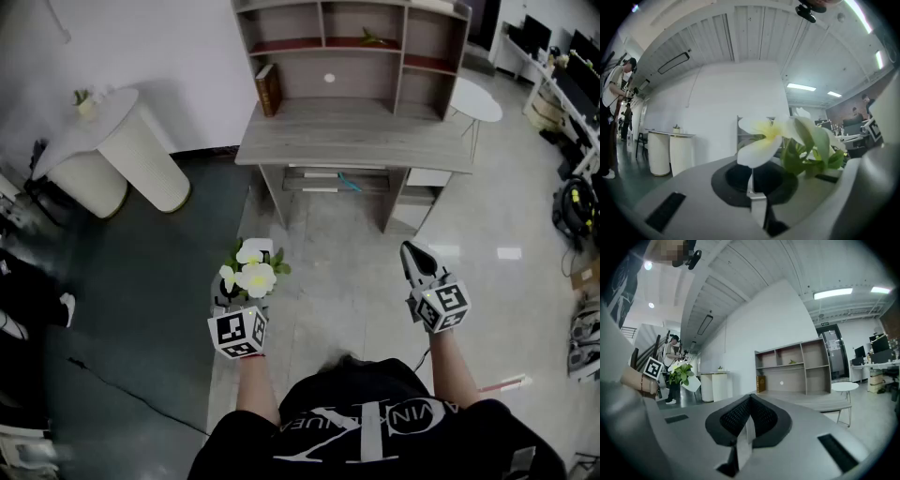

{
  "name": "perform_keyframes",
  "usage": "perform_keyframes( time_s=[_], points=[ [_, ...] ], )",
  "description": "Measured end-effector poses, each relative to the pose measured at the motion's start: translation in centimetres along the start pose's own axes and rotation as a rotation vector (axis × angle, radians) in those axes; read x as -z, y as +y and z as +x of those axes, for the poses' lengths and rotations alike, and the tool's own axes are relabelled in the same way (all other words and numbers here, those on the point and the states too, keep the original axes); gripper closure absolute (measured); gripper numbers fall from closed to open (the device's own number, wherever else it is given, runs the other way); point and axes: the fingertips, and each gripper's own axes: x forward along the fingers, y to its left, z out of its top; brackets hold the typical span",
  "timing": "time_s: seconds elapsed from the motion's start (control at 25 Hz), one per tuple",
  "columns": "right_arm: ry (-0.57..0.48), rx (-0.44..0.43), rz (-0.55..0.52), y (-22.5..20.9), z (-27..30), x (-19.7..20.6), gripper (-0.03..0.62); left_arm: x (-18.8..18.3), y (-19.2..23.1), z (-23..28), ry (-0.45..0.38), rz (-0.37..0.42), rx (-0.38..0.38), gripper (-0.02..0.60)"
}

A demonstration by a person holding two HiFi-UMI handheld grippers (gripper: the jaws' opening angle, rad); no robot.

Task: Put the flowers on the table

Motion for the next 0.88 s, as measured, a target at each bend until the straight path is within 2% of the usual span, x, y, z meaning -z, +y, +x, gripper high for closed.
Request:
perform_keyframes(
  time_s=[0.56,0.88],
  points=[
    [-0.018,-0.025,0.001,-1.8,2.4,-0.9,0.585,-0.4,0.5,1.7,0.004,-0.002,-0.042,0.574],
    [-0.018,-0.031,0.011,-3.3,1.7,-0.3,0.585,-0.8,-0.6,1.6,-0.018,-0.02,-0.06,0.574]
  ],
)
